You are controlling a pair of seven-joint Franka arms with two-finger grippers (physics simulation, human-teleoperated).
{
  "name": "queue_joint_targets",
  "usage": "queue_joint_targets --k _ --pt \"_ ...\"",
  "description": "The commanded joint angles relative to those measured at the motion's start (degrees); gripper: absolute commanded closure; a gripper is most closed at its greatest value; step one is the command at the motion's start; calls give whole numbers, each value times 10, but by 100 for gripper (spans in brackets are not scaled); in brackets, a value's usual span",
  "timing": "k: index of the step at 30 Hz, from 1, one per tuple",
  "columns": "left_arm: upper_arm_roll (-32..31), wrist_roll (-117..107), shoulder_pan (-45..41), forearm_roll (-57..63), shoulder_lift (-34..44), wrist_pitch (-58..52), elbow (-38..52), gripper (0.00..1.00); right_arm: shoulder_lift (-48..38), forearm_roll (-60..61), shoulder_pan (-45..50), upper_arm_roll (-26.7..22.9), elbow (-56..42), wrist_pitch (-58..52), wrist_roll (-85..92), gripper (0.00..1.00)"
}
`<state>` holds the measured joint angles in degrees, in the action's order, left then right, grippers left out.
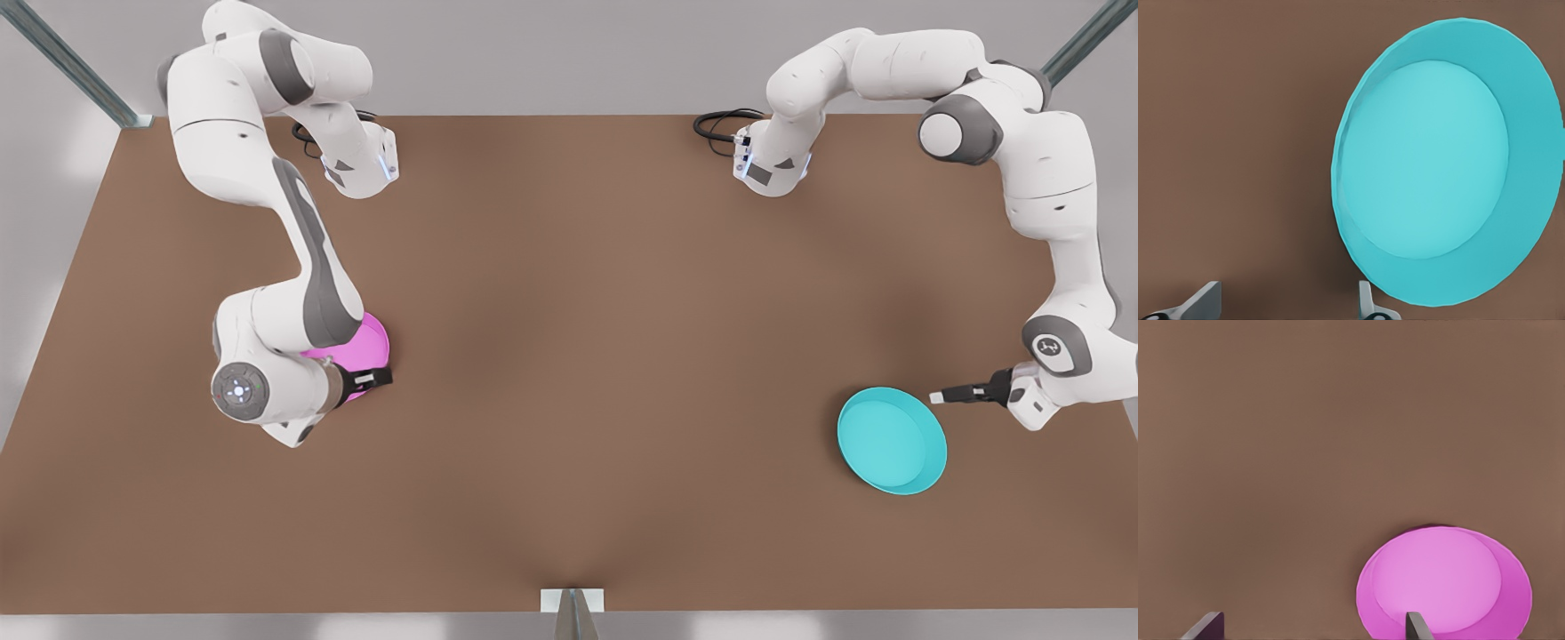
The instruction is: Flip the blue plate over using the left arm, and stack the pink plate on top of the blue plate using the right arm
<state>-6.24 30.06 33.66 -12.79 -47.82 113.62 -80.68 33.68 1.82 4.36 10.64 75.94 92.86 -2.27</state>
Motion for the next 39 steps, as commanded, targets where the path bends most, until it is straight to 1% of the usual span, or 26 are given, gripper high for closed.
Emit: queue_joint_targets --k 1,3,5,7,11,19,20,21,23,24,25,26,27,39 --pt "0 0 -1 -34 0 3 1 0 1 1 -1 0 0 1 -2 0" --pt "1 -1 -12 -80 -1 10 0 0 18 -17 -8 0 -1 9 8 0" --pt "1 -1 -25 -87 -3 44 0 0 25 -21 -24 0 -4 8 46 0" --pt "1 -1 -26 -101 -4 52 0 0 25 -17 -33 0 -6 9 46 0" --pt "1 0 -51 -102 -14 83 0 0 25 -18 -39 0 -10 8 46 0" --pt "2 4 -54 -101 -37 117 3 0 25 -19 -38 0 -10 9 46 0" --pt "2 4 -54 -100 -37 118 2 2 25 -20 -37 0 -9 9 46 0" --pt "2 5 -54 -100 -37 118 3 7 25 -20 -37 0 -10 8 46 0" --pt "3 5 -54 -101 -35 117 3 10 25 -20 -36 -1 -10 8 46 0" --pt "3 6 -54 -101 -35 117 2 18 25 -21 -36 0 -9 8 46 0" --pt "3 5 -54 -101 -35 117 2 47 25 -21 -36 -1 -9 8 46 0" --pt "3 5 -54 -101 -35 117 2 56 25 -21 -36 -1 -9 8 46 0" --pt "3 5 -54 -101 -35 117 2 60 25 -22 -35 -1 -9 8 46 0" --pt "6 0 -54 -99 -36 117 1 61 25 -23 -31 -1 -8 8 46 0"
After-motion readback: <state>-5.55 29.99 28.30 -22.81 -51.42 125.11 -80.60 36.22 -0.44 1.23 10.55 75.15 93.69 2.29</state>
